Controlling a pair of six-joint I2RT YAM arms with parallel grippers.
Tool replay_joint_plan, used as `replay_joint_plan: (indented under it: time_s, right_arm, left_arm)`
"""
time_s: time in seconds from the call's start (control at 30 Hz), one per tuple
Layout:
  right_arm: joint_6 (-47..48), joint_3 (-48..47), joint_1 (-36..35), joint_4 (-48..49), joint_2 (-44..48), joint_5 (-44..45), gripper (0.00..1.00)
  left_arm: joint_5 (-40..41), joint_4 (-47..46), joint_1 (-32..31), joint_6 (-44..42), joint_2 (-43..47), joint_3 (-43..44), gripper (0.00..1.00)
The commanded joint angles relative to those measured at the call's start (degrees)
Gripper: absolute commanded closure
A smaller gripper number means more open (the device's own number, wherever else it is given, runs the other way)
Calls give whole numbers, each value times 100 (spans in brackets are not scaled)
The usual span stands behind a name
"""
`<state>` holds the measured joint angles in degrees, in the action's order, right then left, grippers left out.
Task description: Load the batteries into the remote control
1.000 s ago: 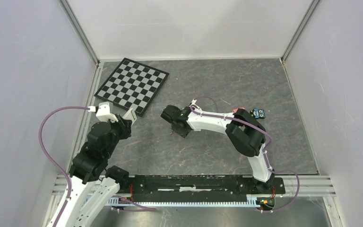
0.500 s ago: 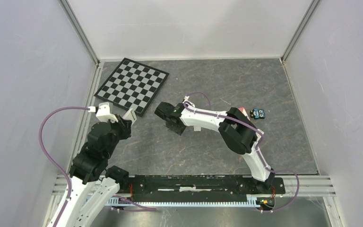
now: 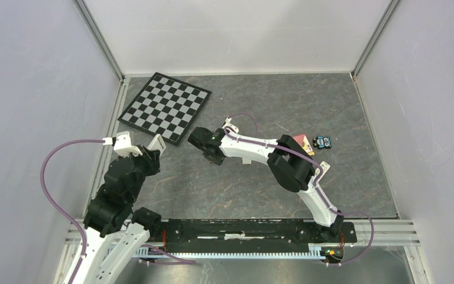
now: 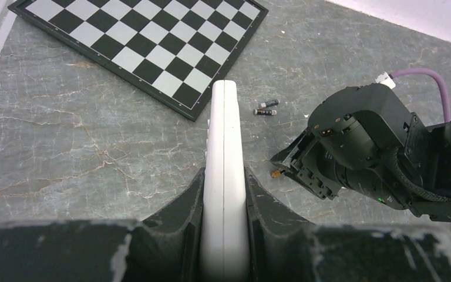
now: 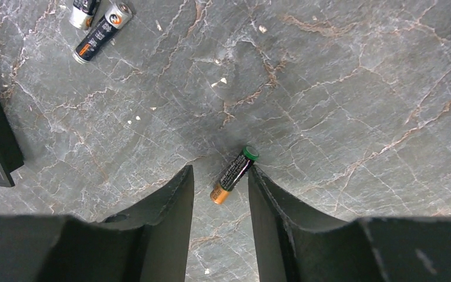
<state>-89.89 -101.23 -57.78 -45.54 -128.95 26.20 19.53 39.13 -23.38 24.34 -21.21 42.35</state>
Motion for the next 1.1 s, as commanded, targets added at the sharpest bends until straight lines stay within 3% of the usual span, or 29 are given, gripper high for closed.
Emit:
replay_joint_plan:
  time_s: [0.0,0.17,0.4,0.6,0.73,0.93,1.07]
  right_arm:
    - [68,351,5,-520,-803,51,57]
    - [420,499,-6,-544,-726,135,78]
    - [1158,863,-10,-151,-490,230,85]
    - [3074,1400,3,846,103,275,88]
    - [5260,1938,13,1660,591,-196,90]
    - [6945,2703,39,1561,1220,-442,92]
    - [7543,3510,46,1882,1926,-1025,88]
  left_arm:
    - [183,-178,-7,-97,50,-5,98]
    - [192,-183,0,-97,58,-7,98]
    - [144,-187,0,-96,31,-7,98]
    - [6,-188,-6,-57,-12,1,98]
    - [-186,-187,-5,21,-45,29,98]
    - [-625,-187,-8,178,-116,76,98]
    - [-1037,-231,-8,347,-246,149,98]
